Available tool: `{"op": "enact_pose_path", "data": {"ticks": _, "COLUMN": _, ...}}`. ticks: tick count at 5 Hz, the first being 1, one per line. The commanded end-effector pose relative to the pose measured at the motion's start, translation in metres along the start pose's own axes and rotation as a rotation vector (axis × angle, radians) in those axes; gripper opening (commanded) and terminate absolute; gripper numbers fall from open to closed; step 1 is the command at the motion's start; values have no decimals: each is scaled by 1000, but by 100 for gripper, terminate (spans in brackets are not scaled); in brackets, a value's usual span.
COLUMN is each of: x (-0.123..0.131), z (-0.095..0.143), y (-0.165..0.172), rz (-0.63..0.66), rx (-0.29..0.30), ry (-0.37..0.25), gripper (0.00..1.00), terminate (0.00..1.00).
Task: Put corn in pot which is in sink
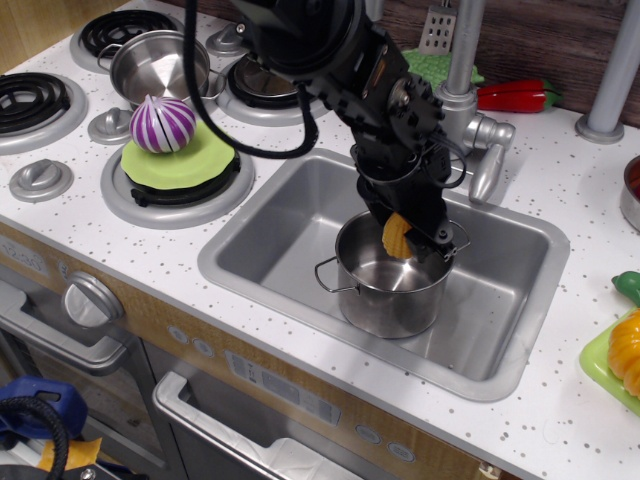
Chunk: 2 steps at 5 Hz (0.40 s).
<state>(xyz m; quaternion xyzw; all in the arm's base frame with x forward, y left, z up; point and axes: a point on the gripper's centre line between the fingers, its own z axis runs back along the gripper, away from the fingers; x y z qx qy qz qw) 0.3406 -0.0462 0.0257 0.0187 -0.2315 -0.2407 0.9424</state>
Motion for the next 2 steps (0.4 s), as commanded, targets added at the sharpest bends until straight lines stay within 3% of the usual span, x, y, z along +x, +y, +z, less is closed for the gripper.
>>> {"op": "enact_pose_path", "data": {"ticks": 1, "x": 12, "z": 9, "y": 9, "rz": -13, "rx": 12, "ry": -34, "gripper": 100, "terminate": 0}}
{"op": "enact_pose_path", "data": {"ticks": 2, "x": 12, "z": 9, "y": 9, "rz": -13, "rx": 12, "ry": -34, "gripper": 100, "terminate": 100}}
